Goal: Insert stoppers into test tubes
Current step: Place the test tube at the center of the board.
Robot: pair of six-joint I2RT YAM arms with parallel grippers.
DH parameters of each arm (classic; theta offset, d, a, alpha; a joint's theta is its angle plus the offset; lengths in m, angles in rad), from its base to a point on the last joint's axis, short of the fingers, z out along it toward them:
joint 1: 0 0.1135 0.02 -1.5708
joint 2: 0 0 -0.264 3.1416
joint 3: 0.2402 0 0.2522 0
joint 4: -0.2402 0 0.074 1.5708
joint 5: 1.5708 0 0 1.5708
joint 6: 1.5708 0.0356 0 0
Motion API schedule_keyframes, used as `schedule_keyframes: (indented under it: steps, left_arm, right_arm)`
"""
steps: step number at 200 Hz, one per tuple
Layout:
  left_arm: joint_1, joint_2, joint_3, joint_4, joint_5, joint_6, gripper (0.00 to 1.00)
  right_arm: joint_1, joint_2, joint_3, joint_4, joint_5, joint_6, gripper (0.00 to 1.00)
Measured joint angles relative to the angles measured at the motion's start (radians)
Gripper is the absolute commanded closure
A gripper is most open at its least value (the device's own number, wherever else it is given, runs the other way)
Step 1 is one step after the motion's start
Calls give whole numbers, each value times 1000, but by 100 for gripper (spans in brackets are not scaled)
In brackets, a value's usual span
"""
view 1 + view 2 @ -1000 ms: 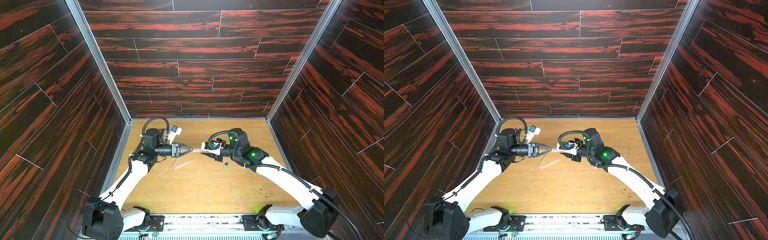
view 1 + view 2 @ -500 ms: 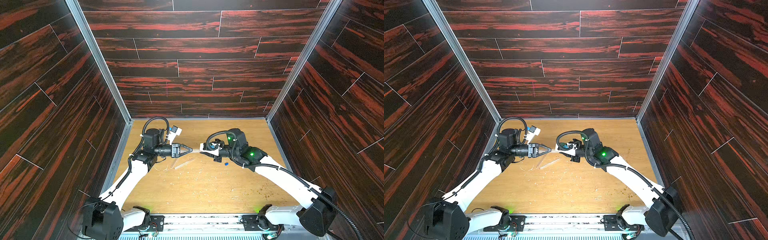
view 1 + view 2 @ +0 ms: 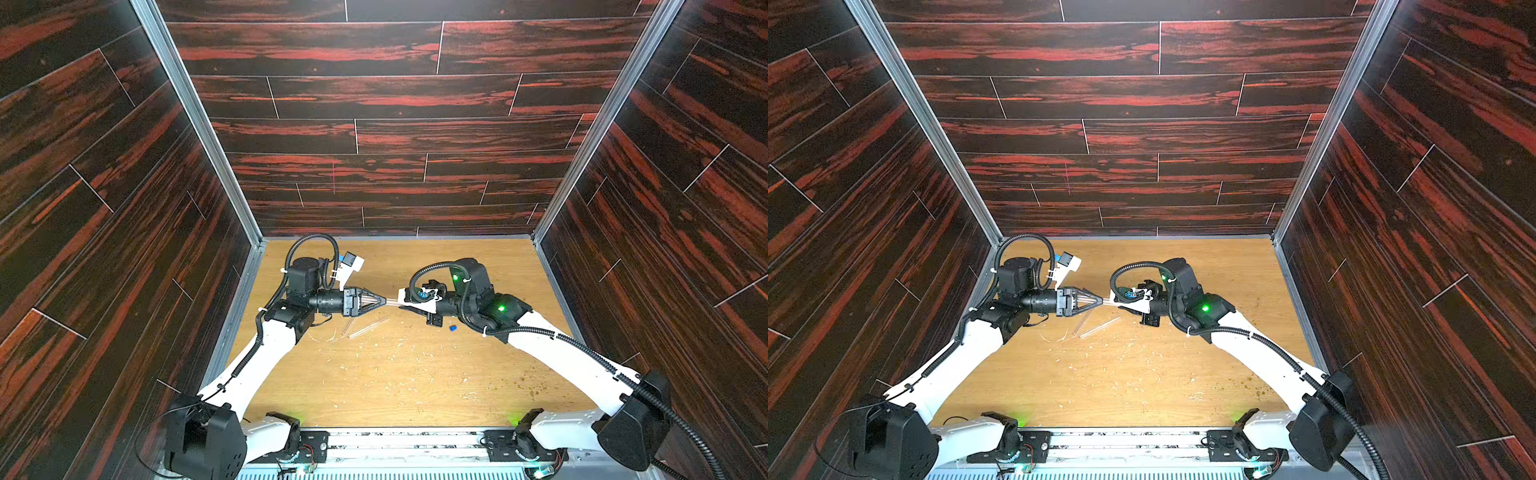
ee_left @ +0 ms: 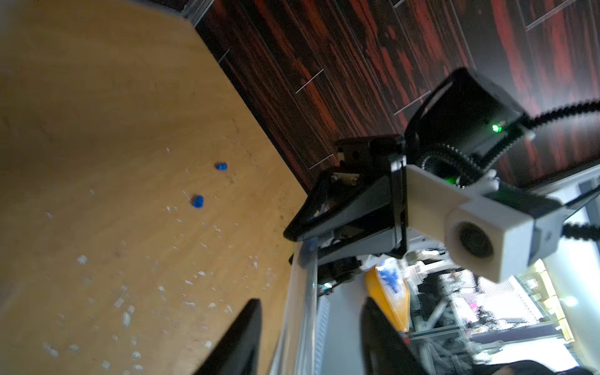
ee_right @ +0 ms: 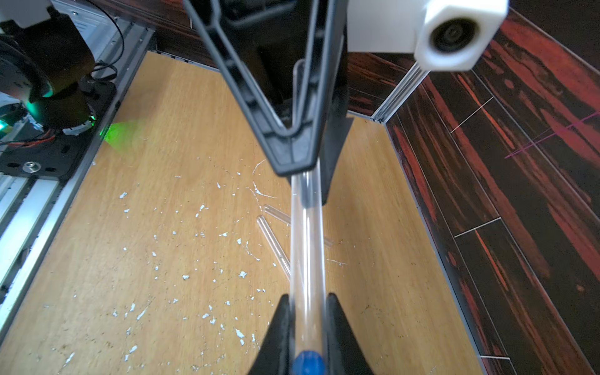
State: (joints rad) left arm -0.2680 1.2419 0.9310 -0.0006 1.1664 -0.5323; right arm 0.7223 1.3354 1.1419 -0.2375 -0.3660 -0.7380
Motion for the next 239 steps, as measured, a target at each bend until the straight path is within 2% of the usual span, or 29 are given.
schedule_keyframes:
  steps: [17,26,39,82,155,203,239]
  left_arm:
    - [0,0,2,-9,-2,6,25]
    - [5,0,3,-11,-3,11,16]
    - [11,0,3,-17,-5,17,9]
    - [97,-10,2,-48,-40,41,0]
    - [259,-40,12,-189,-229,188,0]
    - [300,-40,37,-278,-413,297,0]
    - [308,-40,32,-295,-533,343,0]
  right_arm:
    - [0,0,-8,8,1,7,89]
    - [0,0,-15,15,1,12,90]
    - [0,-2,-31,26,5,21,90]
    - [-18,-43,-141,72,19,73,91]
    - [-61,-194,-320,149,89,221,95]
    - [-91,-190,-346,201,223,449,95]
    - [-100,-122,-346,219,360,625,94]
